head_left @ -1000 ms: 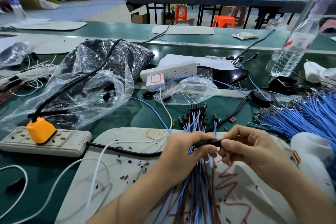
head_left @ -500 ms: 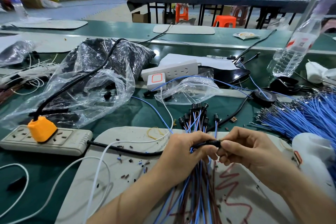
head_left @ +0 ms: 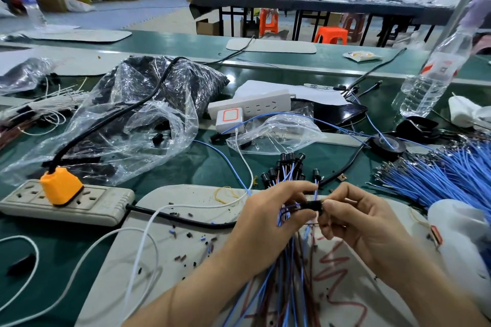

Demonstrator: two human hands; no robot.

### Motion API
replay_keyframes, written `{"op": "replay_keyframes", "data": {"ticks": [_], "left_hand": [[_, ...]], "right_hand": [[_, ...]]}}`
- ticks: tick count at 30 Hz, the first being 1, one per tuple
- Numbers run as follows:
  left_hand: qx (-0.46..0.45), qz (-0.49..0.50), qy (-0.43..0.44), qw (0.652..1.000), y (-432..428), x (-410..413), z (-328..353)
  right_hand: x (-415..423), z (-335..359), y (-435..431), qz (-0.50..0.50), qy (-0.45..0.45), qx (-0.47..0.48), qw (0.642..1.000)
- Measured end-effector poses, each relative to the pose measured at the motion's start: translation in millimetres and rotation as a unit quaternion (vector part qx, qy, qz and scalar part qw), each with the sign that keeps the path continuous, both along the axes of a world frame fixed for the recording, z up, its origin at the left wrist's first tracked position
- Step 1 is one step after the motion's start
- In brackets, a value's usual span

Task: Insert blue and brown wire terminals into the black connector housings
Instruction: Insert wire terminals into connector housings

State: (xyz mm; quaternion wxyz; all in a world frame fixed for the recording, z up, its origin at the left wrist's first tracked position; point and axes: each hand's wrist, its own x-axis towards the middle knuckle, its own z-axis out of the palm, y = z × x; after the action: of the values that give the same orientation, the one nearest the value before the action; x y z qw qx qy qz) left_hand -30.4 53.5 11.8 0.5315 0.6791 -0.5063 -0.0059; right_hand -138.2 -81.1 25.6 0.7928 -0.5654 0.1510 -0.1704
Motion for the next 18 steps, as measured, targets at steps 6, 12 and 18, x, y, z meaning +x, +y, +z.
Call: {"op": "replay_keyframes", "data": {"ticks": [6,12,18], "left_hand": [[-0.023,0.014,-0.063,0.998,1,1,0],[-0.027,0.077,-0.144,0.986,2,0,-1],[-0.079,0.066,-0.082,0.991,0,-1,3]], "right_hand": [[-2,1,1,0.012,-0.018,-0.024,0.999],[-3,5,8,0.004,-0.033,-0.058,0.998],[-6,13,9,-0.086,-0.083,-0.051,0.992]]}}
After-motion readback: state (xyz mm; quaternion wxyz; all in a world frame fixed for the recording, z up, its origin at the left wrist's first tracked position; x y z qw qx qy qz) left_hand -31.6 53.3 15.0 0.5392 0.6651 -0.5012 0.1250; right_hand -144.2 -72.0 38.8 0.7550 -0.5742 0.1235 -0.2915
